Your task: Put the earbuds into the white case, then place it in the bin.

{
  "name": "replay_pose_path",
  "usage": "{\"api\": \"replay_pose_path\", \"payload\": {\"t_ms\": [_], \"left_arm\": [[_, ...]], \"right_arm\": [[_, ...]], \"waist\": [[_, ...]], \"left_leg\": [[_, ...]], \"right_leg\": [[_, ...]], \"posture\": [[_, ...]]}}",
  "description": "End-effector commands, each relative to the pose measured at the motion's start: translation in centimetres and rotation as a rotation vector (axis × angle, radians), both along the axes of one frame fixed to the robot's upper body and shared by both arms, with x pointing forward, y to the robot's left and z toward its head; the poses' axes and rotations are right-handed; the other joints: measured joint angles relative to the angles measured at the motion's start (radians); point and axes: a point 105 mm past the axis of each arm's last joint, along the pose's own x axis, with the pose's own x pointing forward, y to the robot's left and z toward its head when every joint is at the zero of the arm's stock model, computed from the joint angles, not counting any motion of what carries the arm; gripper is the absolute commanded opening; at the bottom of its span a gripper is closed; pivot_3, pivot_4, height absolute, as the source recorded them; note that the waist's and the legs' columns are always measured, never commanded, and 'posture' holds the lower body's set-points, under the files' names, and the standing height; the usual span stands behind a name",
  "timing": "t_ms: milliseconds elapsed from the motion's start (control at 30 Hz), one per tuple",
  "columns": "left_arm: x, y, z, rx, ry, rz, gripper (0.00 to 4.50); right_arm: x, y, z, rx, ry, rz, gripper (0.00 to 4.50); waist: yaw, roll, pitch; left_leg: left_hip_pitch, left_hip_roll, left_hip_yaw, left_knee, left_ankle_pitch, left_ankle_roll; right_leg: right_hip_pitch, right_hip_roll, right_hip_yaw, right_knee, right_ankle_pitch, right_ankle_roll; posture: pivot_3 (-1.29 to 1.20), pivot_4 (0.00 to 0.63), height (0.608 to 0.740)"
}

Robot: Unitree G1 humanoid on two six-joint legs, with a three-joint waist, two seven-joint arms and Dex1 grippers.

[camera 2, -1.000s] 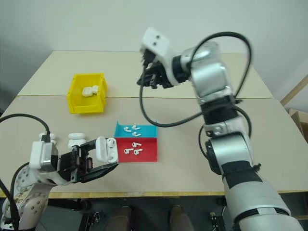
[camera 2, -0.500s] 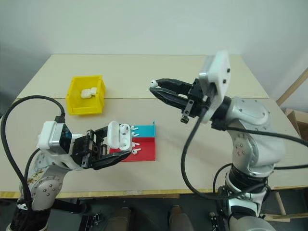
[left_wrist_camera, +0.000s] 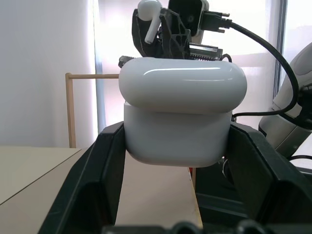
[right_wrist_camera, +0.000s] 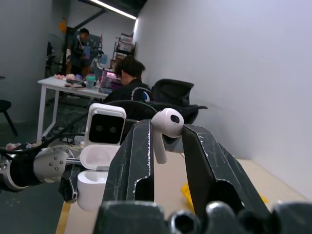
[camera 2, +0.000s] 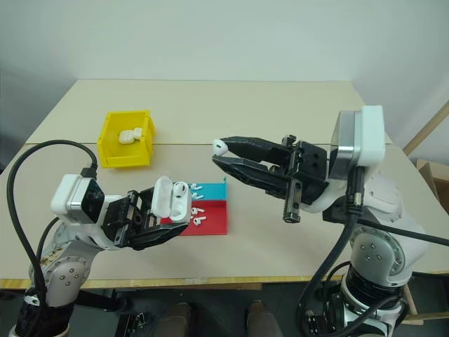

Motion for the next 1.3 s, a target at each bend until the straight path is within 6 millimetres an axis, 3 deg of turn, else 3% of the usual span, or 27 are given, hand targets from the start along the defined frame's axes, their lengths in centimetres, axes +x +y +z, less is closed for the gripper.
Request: {"api": "replay_pose_path", "payload": {"t_ms": [33,333,1300], "left_arm": [[-0.3,0.0,0.7,-0.022,-0.039,-0.025,2.82],[0.6,-0.4,0.4,-0.022,-0.074,-0.045,2.82],[1.7,-1.3,0.4,-0.005,-0.128,-0.038,2.82]], "right_arm": [[-0.5,0.9,-0.1,0.008,-0.043,0.063,0.77],[-0.1,2.6,-1.2,-0.048,0.032,0.123,0.77],[-0.3,3.4,-2.9,-0.175,0.162,0.175,0.77]], "waist": [[0.001,0.0,0.0],[0.004,0.0,0.0],[0.004,0.0,0.0]], "left_leg": [[0.0,0.0,0.0,0.0,0.0,0.0],[-0.001,0.0,0.0,0.0,0.0,0.0],[-0.003,0.0,-0.001,0.0,0.0,0.0]], "right_leg": [[0.0,0.0,0.0,0.0,0.0,0.0],[0.0,0.0,0.0,-0.003,0.001,-0.001],[0.0,0.0,-0.001,-0.006,0.001,0.0]], "posture": [[0.0,0.15,0.74],[0.0,0.15,0.74],[0.0,0.15,0.74]]}}
